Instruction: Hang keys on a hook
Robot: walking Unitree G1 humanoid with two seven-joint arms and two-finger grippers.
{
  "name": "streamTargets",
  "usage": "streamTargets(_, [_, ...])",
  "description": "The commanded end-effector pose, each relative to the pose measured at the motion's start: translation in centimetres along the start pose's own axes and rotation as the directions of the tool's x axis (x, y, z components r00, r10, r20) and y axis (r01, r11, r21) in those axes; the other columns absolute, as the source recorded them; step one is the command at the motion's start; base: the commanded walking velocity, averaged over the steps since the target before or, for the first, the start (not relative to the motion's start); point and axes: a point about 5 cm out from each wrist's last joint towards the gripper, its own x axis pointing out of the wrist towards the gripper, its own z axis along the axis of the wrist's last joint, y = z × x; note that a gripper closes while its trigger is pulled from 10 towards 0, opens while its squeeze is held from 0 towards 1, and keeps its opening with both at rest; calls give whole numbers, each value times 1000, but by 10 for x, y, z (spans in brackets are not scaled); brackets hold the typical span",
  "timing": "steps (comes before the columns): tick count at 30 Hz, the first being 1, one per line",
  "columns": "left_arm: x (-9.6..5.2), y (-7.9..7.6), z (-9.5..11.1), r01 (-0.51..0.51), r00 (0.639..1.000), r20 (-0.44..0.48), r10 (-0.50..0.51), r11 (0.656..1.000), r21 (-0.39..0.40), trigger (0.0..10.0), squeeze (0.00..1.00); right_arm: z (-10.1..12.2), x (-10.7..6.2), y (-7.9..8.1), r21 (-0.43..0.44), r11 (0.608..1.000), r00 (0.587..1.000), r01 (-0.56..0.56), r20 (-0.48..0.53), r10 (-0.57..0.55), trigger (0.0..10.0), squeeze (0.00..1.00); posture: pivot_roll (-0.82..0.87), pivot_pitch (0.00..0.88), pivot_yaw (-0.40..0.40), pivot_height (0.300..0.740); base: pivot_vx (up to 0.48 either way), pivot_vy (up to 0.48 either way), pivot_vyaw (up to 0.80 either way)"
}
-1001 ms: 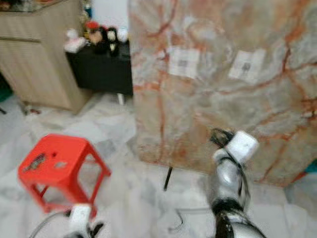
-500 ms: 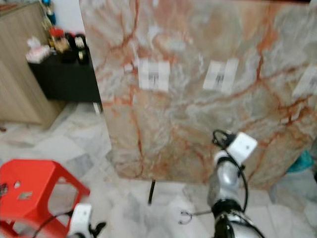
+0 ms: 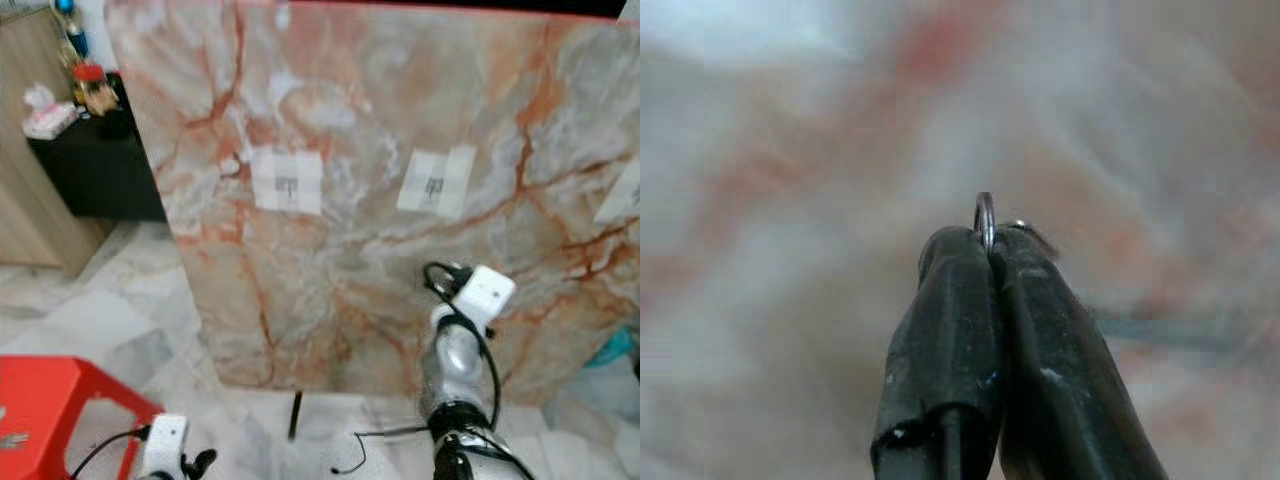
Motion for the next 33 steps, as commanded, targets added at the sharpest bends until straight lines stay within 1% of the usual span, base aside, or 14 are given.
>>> streamTargets(1, [-5,9,-11,-25,999,-32,25,1000,-13,10000,0,0,-2,18,-28,997,997,-77,16,78,10000,0,75,0,-74,740,0,0,800])
streamTargets(7, [-5,9,-12,-21,999,-37,21,1000,-12,10000,0,-4,-7,14,-64,996,998,-66,13,67,10000,0,76,0,-73,740,0,0,0])
streamTargets(11, [-5,9,-14,-21,999,-43,20,1000,-10,10000,0,3,-8,18,-198,975,989,-106,76,123,10000,0,74,0,-70,740,0,0,0])
streamTargets(15, [-5,9,-14,-21,999,-44,20,1000,-9,10000,0,10,-8,23,-237,965,983,-112,118,143,10000,0,74,0,-70,740,0,0,0])
streamTargets(17, [-5,9,-14,-20,999,-45,20,1000,-8,10000,0,17,-8,28,-293,950,973,-105,168,159,10000,0,76,0,-71,740,0,0,0])
streamTargets(20, [-5,9,-14,-20,999,-45,20,1000,-8,10000,0,20,-9,31,-334,937,966,-102,194,174,10000,0,75,0,-70,740,0,0,0])
streamTargets(22, [-5,9,-14,-20,999,-47,20,1000,-7,10000,0,23,-10,34,-389,917,956,-89,227,189,10000,0,74,0,-70,740,0,0,0])
streamTargets(23, [-5,9,-14,-21,999,-48,20,1000,-7,10000,0,25,-10,34,-432,900,951,-63,246,185,10000,0,77,0,-70,740,0,0,0])
streamTargets(24, [-5,9,-14,-21,999,-48,20,1000,-7,10000,0,25,-10,34,-432,900,951,-63,246,185,10000,0,77,0,-70,740,0,0,0])
streamTargets(27, [-6,10,-14,-23,999,-49,22,1000,-9,10000,0,29,-9,30,-445,896,953,-3,271,138,10000,0,80,0,-72,740,0,0,0])
streamTargets(28, [-6,10,-15,-24,998,-50,23,1000,-9,10000,0,30,-8,27,-460,887,953,35,284,110,10000,0,80,0,-72,740,0,0,0])
streamTargets(30, [-6,10,-15,-24,998,-51,23,1000,-9,10000,0,31,-8,25,-472,880,952,51,289,100,10000,0,80,0,-72,740,0,0,0])
streamTargets(31, [-6,10,-15,-24,998,-52,23,1000,-9,10000,0,30,-8,20,-486,870,953,84,294,73,10000,0,79,0,-72,740,0,0,0])
streamTargets(33, [-6,11,-15,-24,998,-53,23,1000,-9,10000,0,30,-8,17,-495,863,954,102,294,56,10000,0,78,0,-71,740,0,0,0])
